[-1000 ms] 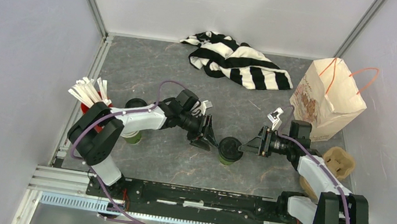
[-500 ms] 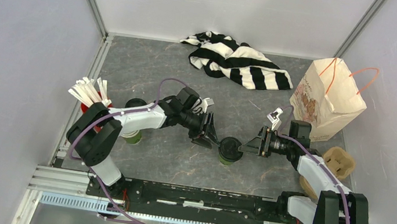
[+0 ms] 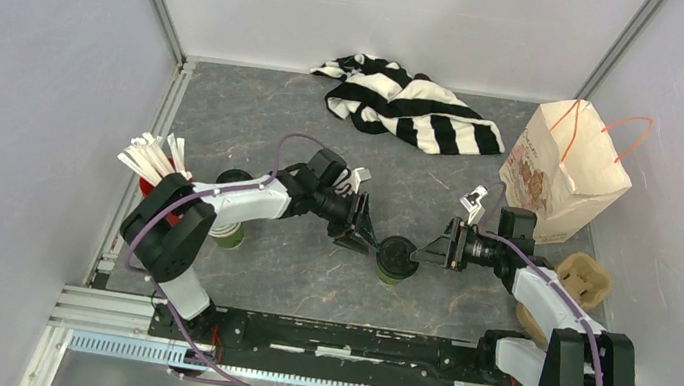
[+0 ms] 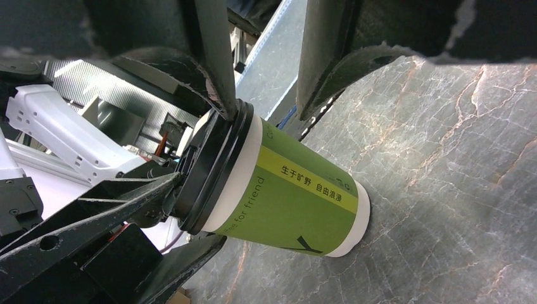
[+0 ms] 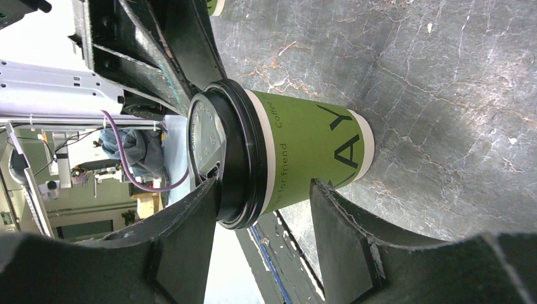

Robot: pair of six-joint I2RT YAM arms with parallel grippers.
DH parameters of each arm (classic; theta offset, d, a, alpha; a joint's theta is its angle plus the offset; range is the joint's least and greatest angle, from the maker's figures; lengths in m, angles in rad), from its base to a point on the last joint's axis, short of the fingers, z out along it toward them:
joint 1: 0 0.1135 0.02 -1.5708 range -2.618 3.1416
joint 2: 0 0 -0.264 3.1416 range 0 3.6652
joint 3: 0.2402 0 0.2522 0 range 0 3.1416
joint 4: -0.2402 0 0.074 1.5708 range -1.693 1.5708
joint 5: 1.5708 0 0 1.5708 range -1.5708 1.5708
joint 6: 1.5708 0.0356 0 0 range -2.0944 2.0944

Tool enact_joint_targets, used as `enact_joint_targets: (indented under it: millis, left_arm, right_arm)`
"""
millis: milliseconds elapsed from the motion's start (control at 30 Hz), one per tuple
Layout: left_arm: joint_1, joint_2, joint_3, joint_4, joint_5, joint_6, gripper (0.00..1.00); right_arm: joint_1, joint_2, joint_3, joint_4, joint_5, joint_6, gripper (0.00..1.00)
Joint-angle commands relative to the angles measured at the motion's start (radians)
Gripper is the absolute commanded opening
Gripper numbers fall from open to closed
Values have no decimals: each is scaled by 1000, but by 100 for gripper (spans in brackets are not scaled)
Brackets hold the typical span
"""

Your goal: Pack the takeout coffee

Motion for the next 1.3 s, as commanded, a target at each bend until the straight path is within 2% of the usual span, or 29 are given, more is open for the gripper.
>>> enact_joint_targets:
  millis: [0,333,433,600,700,867,967,1100,1267]
  left_arm:
    - [-7,20,28,0,-1,21,46]
    - [-16,50,-65,-163,-173,121,33]
    - [-18,47,-129,-164,-219,143,33]
    - [-19,83,-194,-125,-248,149,32]
    - [-20,78,-206,-128,-258,158,31]
    - [-20,14,-105,-197,-237,169,32]
    - [-20,-20,-12,-230,-195,158,37]
    - [-18,-68,79,-278,-169,147,43]
    - [-18,-110,95,-307,-171,139,48]
  right_arm:
    - [-1,7,6,12,45,-41,60]
    - [-1,11,-21,-16,121,-64,59]
    - [0,15,-39,-85,192,-122,59]
    - [-1,32,-129,-64,262,-136,58]
    - [-1,44,-143,-77,253,-150,58]
    - [5,-17,-47,-103,182,-107,59]
    - [17,-16,29,-122,143,-87,60]
    - [26,-40,118,-181,138,-80,67]
    - [29,-56,144,-232,140,-96,76]
